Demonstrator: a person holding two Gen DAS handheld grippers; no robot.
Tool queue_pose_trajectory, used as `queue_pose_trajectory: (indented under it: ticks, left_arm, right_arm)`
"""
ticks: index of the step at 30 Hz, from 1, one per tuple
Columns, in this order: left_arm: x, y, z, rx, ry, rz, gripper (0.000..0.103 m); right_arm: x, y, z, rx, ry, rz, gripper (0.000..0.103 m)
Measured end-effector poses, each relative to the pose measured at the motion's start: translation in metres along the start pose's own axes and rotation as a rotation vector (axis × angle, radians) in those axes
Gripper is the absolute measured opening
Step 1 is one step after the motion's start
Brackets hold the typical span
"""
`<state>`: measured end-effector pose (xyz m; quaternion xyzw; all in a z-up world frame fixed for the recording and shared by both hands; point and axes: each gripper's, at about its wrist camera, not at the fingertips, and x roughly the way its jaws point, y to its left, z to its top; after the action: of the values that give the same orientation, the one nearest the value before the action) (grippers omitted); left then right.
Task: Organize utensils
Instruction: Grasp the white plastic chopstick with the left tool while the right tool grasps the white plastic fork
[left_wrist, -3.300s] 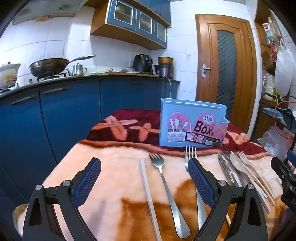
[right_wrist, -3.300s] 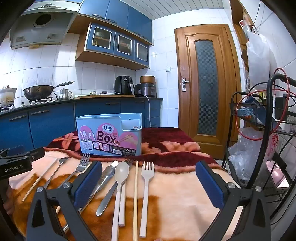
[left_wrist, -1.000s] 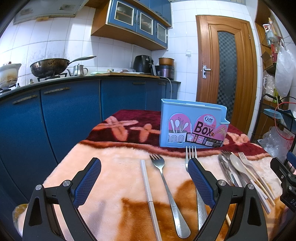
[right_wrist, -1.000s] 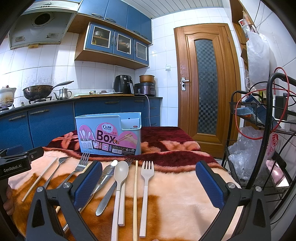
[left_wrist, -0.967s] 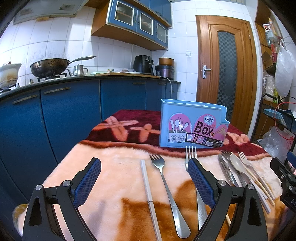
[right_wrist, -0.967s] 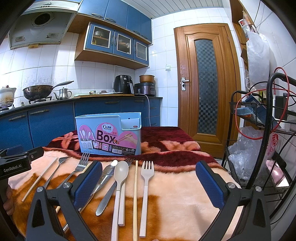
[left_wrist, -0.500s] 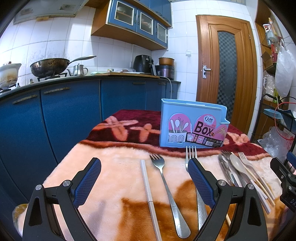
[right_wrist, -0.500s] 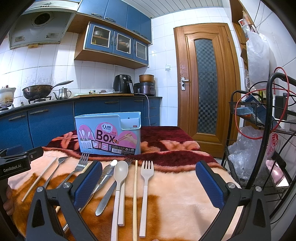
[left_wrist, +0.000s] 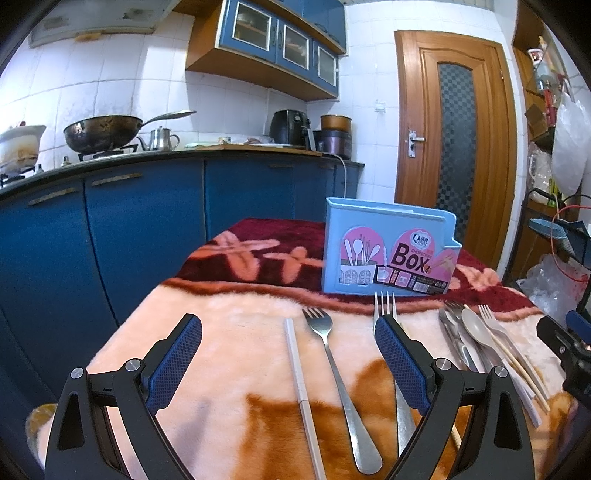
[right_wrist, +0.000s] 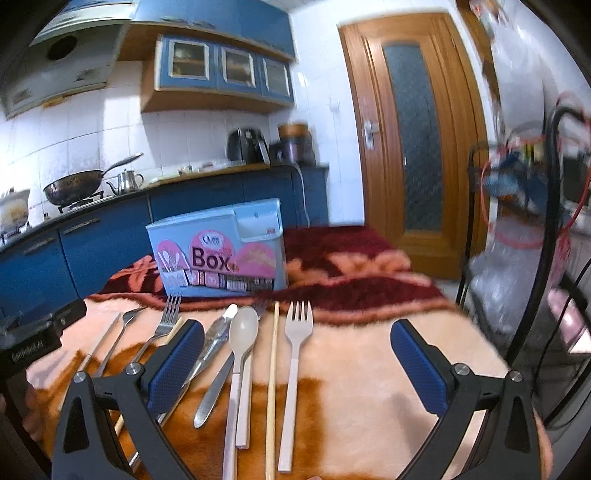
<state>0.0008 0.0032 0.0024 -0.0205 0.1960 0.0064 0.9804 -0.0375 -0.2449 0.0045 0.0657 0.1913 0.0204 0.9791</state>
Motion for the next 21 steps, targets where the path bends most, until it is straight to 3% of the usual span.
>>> queue_pose_trajectory:
  ticks: [6,11,18,21]
  left_arm:
    - [0.006,0.002,0.01,0.034,0.079,-0.02,0.095]
    - [0.015,0.006,0.027,0.076,0.153,-0.027,0.095]
    - [0.042,0.006,0.043,0.143,0.33,-0.024,0.095]
    - [0.054,0.006,0.039,0.162,0.408,0.013,0.095]
  right_arm:
    - [0.021,-0.025,0.015,0.11,0.198,0.015,0.103]
    - [0.038,-0.033,0.028,0.017,0.332,-0.077,0.103]
    - [0.06,-0.026,0.039,-0.079,0.487,-0.074,0.097]
    - [0.07,-0.022,0.042,-0.098,0.536,-0.065,0.095]
